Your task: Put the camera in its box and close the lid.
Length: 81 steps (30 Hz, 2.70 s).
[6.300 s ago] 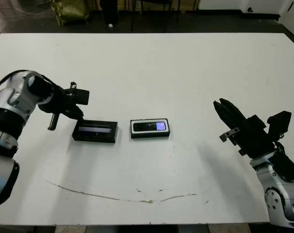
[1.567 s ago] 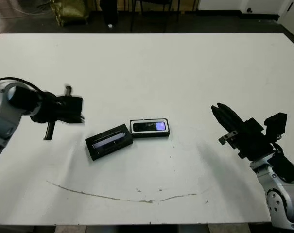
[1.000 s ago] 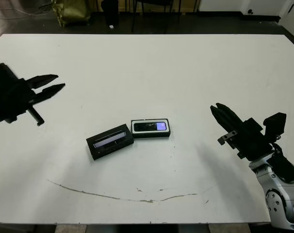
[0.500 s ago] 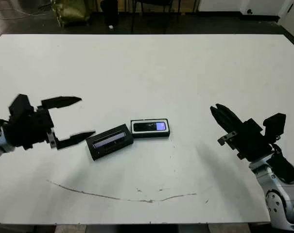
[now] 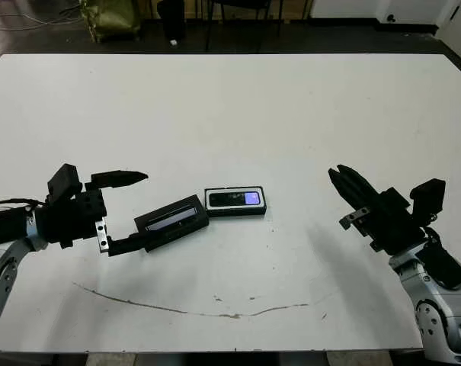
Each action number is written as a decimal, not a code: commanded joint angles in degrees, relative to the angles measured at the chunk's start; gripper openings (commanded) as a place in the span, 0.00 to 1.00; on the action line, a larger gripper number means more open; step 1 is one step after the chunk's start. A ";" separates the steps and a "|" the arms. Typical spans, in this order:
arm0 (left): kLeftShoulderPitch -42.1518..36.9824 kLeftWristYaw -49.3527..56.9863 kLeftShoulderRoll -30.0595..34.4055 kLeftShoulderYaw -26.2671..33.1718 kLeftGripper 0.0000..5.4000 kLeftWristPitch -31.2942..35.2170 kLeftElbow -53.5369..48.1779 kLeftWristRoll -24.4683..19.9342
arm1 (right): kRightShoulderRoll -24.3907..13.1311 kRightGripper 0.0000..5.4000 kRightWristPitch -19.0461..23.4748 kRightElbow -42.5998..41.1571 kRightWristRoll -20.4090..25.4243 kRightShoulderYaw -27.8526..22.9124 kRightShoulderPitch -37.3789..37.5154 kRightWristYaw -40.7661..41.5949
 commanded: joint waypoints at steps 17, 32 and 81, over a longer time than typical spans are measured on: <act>-0.46 -1.52 -3.05 -2.90 1.00 -4.18 10.71 4.86 | -0.07 0.00 0.71 0.63 -0.44 0.33 0.99 -0.01; -0.80 3.40 -4.11 -5.76 1.00 -5.40 12.20 11.06 | -0.17 0.00 0.19 0.80 -0.19 0.31 1.14 0.41; -23.52 -8.60 -1.77 -0.97 0.38 -1.65 26.43 5.30 | 0.16 0.00 -0.67 1.83 -1.50 0.77 0.76 0.35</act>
